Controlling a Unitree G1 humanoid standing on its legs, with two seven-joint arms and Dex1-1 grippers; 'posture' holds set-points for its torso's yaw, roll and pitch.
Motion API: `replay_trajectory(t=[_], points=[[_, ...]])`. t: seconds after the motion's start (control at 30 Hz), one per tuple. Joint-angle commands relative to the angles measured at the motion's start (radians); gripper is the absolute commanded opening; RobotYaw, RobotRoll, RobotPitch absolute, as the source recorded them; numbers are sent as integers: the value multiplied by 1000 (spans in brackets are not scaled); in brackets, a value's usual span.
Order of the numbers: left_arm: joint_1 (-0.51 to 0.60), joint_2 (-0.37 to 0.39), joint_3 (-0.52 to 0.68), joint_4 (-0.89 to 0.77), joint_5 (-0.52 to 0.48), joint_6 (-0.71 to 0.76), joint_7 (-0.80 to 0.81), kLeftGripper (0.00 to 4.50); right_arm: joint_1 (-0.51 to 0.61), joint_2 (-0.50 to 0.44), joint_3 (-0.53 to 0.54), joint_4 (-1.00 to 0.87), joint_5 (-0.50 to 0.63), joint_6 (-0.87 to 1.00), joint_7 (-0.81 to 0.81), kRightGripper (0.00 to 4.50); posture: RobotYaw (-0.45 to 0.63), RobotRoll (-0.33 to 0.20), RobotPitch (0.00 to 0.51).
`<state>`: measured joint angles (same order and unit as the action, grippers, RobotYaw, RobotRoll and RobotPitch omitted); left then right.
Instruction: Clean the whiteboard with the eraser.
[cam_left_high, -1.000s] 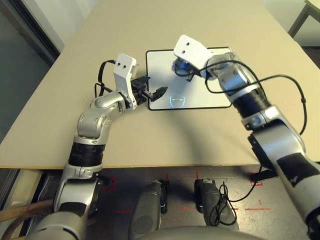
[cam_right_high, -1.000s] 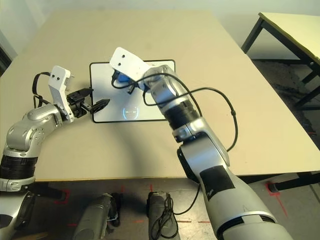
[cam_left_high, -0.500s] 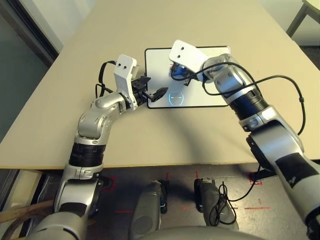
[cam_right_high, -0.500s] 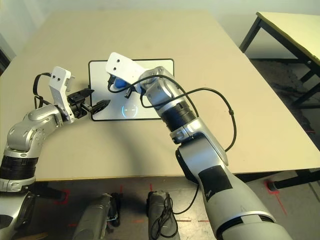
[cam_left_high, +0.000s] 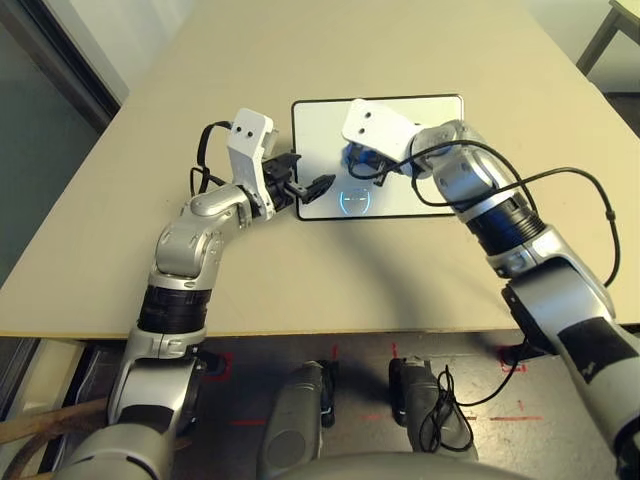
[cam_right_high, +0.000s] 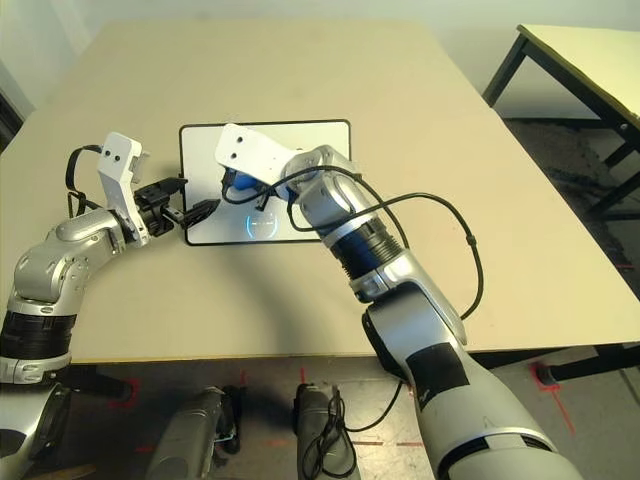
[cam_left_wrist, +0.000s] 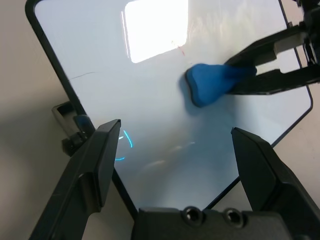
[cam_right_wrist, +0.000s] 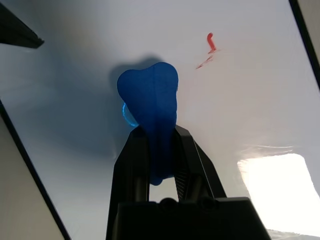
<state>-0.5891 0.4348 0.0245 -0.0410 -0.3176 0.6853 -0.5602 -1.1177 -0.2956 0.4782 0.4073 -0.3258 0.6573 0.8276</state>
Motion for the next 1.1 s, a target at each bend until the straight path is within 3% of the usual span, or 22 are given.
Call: replay_trajectory(t=[0.03,0.27,0.67,1.1], points=[[5,1,-6,-11,-2,9,-1,4500,-68,15,-36,146,-4,-26,-62,589,84,0,190],[3,-1,-5,-11,-1,9,2,4500,-168,48,-74,347,5,-122,-130,589,84,0,188],[4,0,-3,-11,-2,9,7,4500,-76,37,-12,229,-31,-85,-21,589,87,0,187],[4,-14,-3,-5,1,2,12,4500,-260,87,-114,517,-7,-248,-167,589,80,0,191]])
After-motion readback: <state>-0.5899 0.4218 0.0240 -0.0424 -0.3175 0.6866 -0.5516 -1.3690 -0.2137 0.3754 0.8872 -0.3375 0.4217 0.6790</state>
